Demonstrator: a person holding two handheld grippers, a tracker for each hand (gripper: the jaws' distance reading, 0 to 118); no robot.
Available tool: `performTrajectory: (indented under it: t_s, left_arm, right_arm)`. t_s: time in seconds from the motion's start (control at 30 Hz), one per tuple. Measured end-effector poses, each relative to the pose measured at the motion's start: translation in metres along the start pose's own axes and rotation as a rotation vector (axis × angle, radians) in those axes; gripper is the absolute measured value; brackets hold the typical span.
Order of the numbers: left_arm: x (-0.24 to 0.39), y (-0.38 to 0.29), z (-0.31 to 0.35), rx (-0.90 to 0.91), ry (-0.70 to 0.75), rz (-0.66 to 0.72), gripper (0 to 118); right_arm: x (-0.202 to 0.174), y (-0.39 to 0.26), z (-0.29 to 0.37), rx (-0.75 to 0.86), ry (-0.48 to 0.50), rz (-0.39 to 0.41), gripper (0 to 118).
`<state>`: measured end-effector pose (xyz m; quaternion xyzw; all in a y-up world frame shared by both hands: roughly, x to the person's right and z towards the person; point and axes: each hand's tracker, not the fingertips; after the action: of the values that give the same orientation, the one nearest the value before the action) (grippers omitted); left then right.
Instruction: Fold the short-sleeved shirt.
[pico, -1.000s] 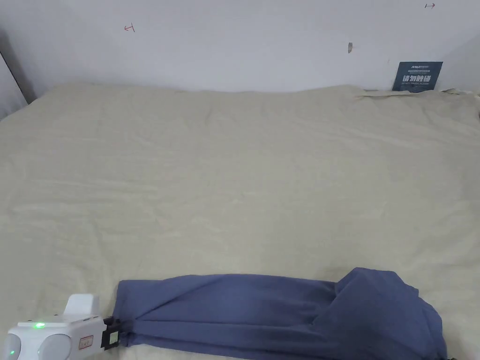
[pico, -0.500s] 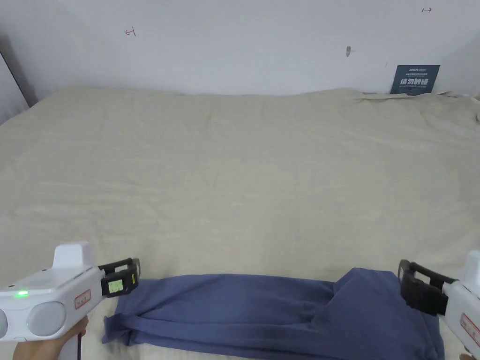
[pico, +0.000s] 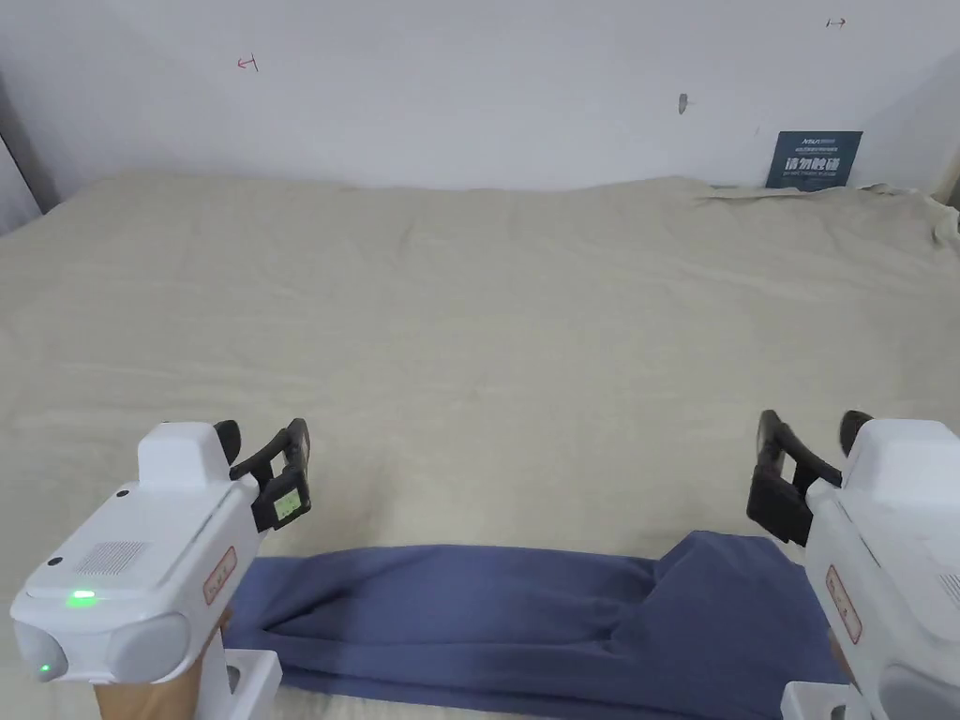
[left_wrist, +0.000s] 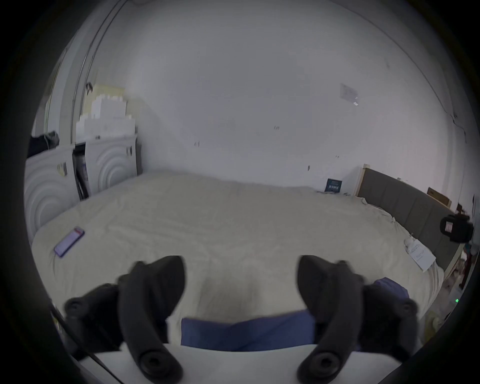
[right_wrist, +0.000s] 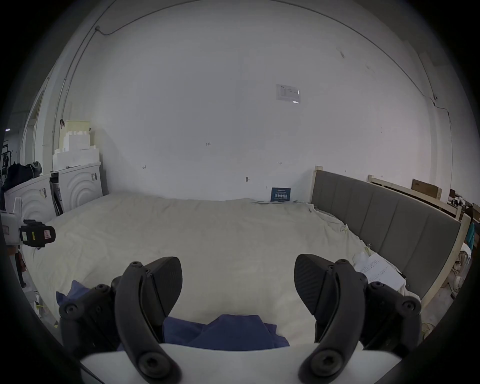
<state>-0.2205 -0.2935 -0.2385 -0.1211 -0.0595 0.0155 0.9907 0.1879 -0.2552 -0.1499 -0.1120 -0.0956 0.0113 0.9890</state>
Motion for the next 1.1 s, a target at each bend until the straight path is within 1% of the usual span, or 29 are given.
performTrajectory:
  t_s: [0.03,0.07,0.13,0.17,0.2,0.23,0.3,0.43,0.6,0.83,0.87,1.0,1.1]
  left_arm:
    - [0.001,-0.001,0.001,0.020,-0.019,0.004,74]
    - [0.003,-0.002,0.003,0.029,-0.029,0.003,64]
    - [0.007,-0.002,0.004,0.019,-0.031,-0.002,52]
    - [0.007,-0.002,0.006,0.019,-0.036,-0.005,33]
    - [0.008,-0.002,0.006,0.001,-0.070,-0.007,11]
    - [0.010,-0.003,0.006,-0.010,-0.070,-0.010,0]
    - [0.007,-0.004,0.002,-0.029,-0.066,-0.021,0]
    - [-0.003,-0.006,-0.002,-0.082,-0.074,0.010,0]
    - [-0.026,-0.007,-0.009,-0.160,-0.097,0.043,0]
    - [-0.089,-0.008,-0.039,-0.369,-0.196,0.252,0]
    - [-0.098,-0.009,-0.045,-0.392,-0.214,0.266,0]
    - [-0.129,-0.021,-0.072,-0.586,-0.270,0.324,0]
    - [-0.138,-0.036,-0.084,-0.686,-0.236,0.316,0]
  right_arm:
    - [-0.002,0.000,0.001,0.007,-0.010,0.004,84]
    - [-0.003,0.000,0.001,0.018,-0.019,0.008,68]
    - [-0.001,0.000,0.001,0.028,0.005,-0.016,27]
    - [0.000,0.001,0.001,0.022,0.026,-0.035,3]
    - [-0.002,0.001,0.002,0.020,0.026,-0.037,2]
    - [-0.004,0.000,0.002,0.023,0.020,-0.029,0]
    - [-0.005,0.000,0.002,0.021,0.019,-0.008,0]
    - [-0.005,-0.001,0.002,0.011,0.032,-0.024,0]
    - [-0.004,-0.002,0.000,0.004,0.028,-0.018,0]
    - [-0.001,0.000,-0.007,-0.009,0.025,-0.006,0]
    - [-0.002,0.000,-0.008,-0.013,0.023,0.000,0]
    - [-0.002,-0.002,-0.014,-0.032,0.019,0.010,0]
    - [-0.002,-0.005,-0.020,-0.047,0.014,0.010,0]
